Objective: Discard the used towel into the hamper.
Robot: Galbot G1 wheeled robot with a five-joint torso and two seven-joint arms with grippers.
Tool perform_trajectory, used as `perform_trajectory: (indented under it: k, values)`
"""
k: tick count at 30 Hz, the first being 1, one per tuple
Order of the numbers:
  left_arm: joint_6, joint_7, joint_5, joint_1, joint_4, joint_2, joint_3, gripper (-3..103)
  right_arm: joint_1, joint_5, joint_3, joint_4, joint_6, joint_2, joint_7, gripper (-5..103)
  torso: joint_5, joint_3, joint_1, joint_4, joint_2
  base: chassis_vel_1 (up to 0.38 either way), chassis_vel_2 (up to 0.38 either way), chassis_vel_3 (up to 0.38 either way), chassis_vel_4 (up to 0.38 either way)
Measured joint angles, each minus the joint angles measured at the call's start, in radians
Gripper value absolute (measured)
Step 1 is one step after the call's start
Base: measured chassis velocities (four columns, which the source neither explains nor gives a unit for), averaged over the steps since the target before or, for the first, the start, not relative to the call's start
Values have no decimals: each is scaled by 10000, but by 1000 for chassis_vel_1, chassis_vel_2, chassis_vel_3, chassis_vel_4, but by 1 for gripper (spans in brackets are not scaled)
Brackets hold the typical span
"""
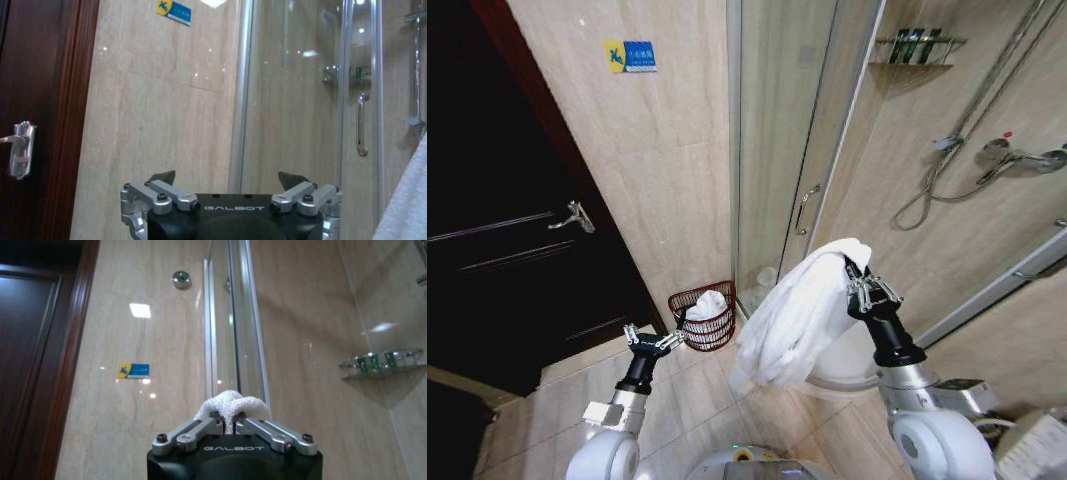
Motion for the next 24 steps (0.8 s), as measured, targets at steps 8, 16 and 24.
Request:
perform_trajectory:
  k: [8,16,24]
  values:
    - [0,0,0,0,0,0,0,100,-49,82,-29,0,114,6,-162,4,0,6,4,0,12,0,0,0,0]
    - [0,0,0,0,0,0,0,100,-47,158,-52,0,115,-10,-205,4,0,11,13,0,15,7,-15,-8,10]
    - [0,0,0,-1,-1,0,0,100,-47,184,-40,0,152,-43,-202,4,-1,10,7,0,27,115,-135,-127,132]
